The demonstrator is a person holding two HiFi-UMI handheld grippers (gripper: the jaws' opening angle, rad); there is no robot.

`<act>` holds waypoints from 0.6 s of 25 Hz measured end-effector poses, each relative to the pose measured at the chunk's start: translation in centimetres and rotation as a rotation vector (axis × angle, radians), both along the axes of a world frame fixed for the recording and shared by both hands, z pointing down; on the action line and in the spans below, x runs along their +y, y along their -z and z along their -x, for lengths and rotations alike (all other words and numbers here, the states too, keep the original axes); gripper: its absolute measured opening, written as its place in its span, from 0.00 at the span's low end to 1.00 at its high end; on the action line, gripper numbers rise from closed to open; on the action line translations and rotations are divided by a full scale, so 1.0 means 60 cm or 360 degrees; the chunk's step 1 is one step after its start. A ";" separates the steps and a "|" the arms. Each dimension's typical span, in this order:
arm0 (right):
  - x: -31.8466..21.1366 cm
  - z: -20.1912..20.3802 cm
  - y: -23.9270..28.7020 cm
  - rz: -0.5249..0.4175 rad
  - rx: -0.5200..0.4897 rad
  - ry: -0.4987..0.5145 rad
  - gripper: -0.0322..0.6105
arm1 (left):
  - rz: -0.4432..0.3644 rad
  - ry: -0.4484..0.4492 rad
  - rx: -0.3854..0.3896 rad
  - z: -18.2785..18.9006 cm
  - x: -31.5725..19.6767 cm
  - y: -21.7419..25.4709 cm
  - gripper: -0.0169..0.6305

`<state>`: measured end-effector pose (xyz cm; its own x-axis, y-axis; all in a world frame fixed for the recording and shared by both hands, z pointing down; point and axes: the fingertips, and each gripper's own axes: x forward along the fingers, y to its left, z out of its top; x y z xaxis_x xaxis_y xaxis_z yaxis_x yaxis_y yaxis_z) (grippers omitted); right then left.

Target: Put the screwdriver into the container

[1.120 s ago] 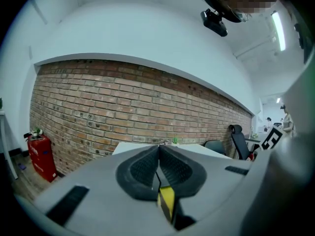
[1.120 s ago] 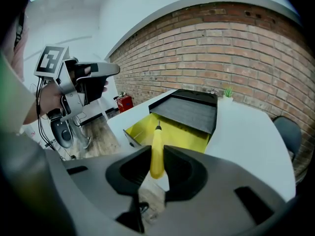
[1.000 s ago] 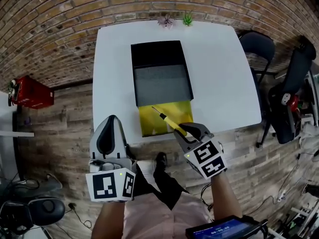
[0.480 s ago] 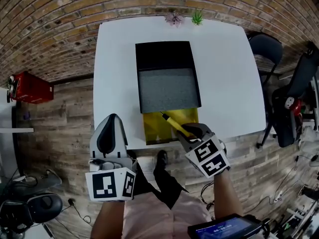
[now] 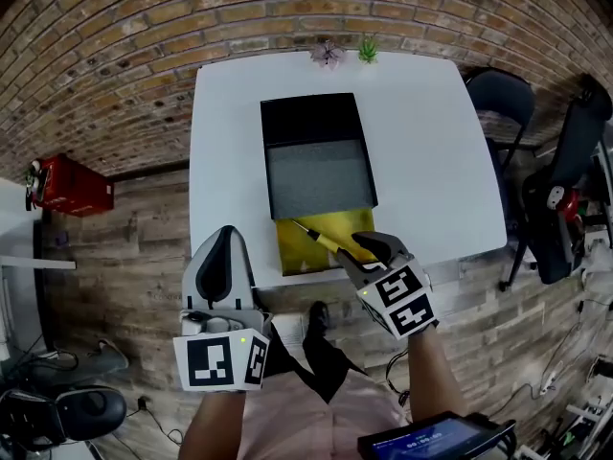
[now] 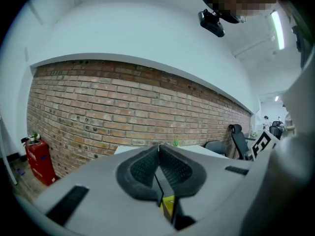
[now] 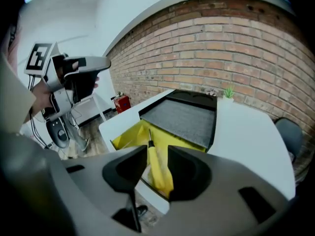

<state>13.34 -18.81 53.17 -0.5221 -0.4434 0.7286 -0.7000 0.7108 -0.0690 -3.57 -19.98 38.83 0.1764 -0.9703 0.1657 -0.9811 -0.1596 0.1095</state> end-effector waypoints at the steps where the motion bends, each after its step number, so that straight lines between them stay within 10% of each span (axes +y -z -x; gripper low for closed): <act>1: 0.000 0.000 0.019 -0.0023 -0.0057 -0.0034 0.26 | -0.0018 -0.0003 -0.0006 -0.002 0.008 0.012 0.05; 15: -0.005 0.018 0.407 -0.1004 -0.0492 -0.0286 0.08 | -0.0514 -0.0062 -0.0096 -0.041 0.059 0.268 0.05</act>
